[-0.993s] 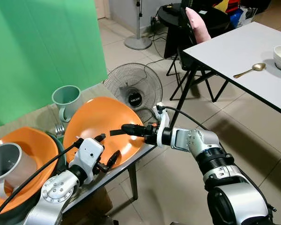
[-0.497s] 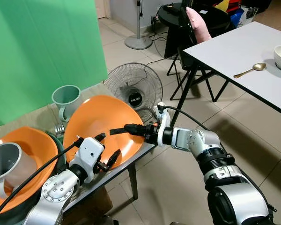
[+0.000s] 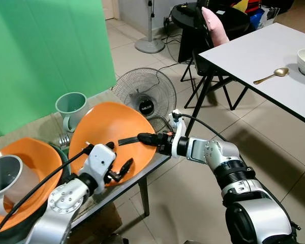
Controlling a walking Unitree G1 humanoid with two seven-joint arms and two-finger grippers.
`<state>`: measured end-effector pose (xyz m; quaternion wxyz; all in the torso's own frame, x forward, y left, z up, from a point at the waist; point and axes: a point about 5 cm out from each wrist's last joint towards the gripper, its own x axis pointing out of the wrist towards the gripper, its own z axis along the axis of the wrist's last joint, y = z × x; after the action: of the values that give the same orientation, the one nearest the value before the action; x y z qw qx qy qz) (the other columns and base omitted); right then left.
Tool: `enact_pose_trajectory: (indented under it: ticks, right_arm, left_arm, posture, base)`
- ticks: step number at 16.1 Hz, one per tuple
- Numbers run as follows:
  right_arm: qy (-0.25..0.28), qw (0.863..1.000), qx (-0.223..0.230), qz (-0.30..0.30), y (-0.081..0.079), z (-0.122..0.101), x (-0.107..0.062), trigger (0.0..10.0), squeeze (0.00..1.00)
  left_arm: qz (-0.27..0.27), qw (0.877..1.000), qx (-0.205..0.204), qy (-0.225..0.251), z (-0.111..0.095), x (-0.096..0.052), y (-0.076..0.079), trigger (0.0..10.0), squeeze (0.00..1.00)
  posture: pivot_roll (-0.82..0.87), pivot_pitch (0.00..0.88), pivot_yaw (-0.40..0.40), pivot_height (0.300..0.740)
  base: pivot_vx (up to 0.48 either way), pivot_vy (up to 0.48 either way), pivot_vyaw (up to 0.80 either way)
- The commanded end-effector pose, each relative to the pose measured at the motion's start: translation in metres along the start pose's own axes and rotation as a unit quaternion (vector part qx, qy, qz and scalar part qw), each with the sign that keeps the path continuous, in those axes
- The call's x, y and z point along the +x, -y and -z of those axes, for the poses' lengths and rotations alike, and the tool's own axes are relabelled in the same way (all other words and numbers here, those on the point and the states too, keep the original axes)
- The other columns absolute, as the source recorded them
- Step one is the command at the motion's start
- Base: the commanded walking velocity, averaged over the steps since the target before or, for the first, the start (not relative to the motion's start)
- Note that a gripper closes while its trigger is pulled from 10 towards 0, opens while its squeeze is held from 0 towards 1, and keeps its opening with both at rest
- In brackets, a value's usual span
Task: Setting the table
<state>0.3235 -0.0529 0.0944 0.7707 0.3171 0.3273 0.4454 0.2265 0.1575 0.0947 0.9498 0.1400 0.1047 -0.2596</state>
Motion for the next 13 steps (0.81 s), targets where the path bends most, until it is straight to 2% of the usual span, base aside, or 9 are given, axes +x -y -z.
enact_pose_trajectory:
  ticks: [1,5,8,10,13]
  right_arm:
    - [0.015,1.000,0.004,-0.009,-0.001,-0.003,-0.001,0.0,0.00]
    - [0.019,1.000,0.003,-0.008,0.001,-0.005,-0.006,0.0,0.00]
    - [0.029,1.000,0.001,-0.001,0.003,-0.010,-0.013,0.0,0.00]
    - [0.053,0.999,-0.006,0.006,0.003,-0.022,-0.026,0.0,0.00]
    - [0.091,0.996,-0.012,0.013,0.003,-0.039,-0.057,0.0,0.00]
  left_arm:
    - [-0.009,1.000,-0.010,0.023,-0.012,0.000,-0.003,10.0,0.00]
    - [-0.029,0.997,-0.044,0.060,-0.028,0.000,-0.004,10.0,0.00]
    - [-0.034,0.996,-0.051,0.072,-0.036,-0.002,-0.004,10.0,0.00]
    - [-0.036,0.994,-0.053,0.085,-0.045,-0.004,-0.004,10.0,0.00]
    - [-0.029,0.993,-0.046,0.104,-0.059,-0.006,-0.004,10.0,0.00]
  posture:
    - [-0.05,0.038,0.004,0.740]
    - [-0.05,0.033,0.003,0.740]
    - [-0.04,0.027,0.003,0.740]
    - [-0.04,0.019,0.000,0.740]
    - [-0.04,0.011,0.003,0.740]
  base:
    - [0.000,0.000,0.00]
    - [0.000,0.000,0.00]
    - [0.000,0.000,0.00]
    - [0.000,0.000,0.00]
    - [0.000,0.000,0.00]
